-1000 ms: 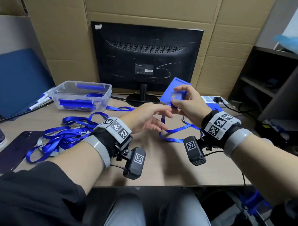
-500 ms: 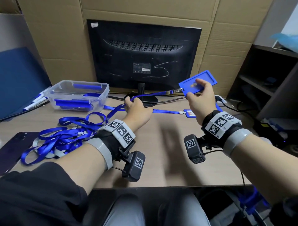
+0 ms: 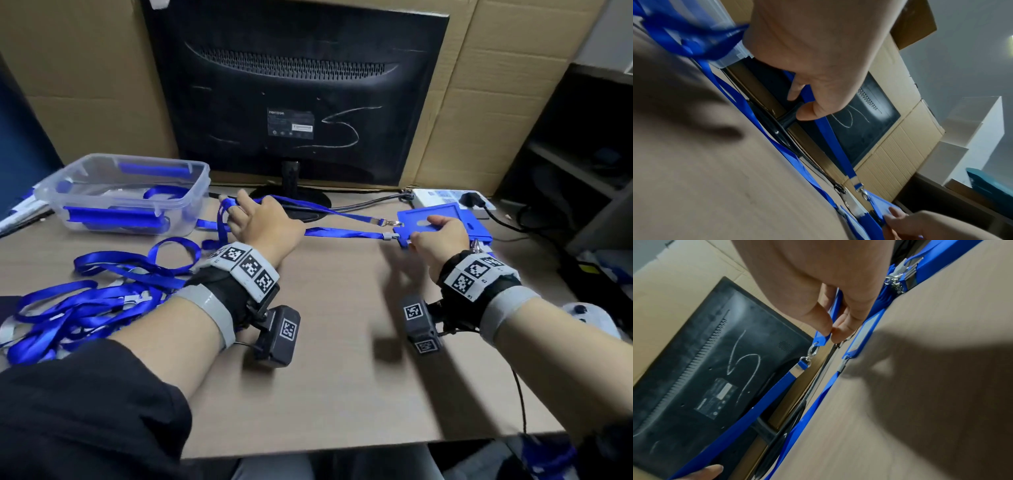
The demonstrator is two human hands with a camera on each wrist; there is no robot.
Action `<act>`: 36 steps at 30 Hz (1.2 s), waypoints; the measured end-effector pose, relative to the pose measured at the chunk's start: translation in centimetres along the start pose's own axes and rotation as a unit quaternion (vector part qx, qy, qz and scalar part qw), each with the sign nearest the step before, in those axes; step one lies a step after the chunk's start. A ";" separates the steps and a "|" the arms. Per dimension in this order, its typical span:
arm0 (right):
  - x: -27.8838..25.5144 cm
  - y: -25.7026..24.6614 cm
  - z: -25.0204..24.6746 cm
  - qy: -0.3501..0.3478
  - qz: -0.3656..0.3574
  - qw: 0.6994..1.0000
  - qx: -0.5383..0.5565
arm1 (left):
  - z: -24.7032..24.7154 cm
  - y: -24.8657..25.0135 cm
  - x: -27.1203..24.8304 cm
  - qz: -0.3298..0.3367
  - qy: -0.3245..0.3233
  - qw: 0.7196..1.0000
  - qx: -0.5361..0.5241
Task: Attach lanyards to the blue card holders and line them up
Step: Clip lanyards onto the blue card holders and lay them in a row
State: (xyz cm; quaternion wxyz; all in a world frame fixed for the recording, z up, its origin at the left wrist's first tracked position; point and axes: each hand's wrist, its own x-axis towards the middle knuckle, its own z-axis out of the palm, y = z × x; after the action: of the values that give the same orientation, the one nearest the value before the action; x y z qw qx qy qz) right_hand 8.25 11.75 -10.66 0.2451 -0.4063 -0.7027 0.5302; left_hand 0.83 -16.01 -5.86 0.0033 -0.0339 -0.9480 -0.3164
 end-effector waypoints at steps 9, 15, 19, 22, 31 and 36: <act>0.7 -0.5 1.0 -0.047 0.081 0.996 -0.011 | 2.2 -1.1 3.9 -0.071 -0.026 0.993 0.090; 1.4 0.6 1.0 -0.037 0.080 0.995 -0.051 | 3.3 -1.6 3.5 -0.092 -0.050 0.991 0.078; 1.4 -0.2 0.0 -0.060 0.086 0.991 -0.087 | 2.8 -1.2 3.2 -0.106 -0.061 0.991 0.062; 1.2 -0.3 -0.2 -0.034 0.059 0.986 -0.150 | 2.7 -0.9 2.9 -0.094 -0.047 0.993 0.056; -1.1 -1.4 0.1 -0.178 -0.014 0.893 -0.414 | 2.5 0.9 2.3 -0.182 -0.100 0.978 -0.030; -0.7 -0.8 0.4 -0.150 -0.027 0.860 -0.487 | 2.7 0.8 2.7 -0.173 -0.095 0.980 -0.034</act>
State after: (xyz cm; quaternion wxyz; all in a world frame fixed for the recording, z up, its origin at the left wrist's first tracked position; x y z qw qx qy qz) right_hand 8.04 10.88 -9.96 -0.0784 -0.3707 -0.9101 0.1680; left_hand -1.76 -13.54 -7.45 -0.1425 0.1012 -0.9241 -0.3399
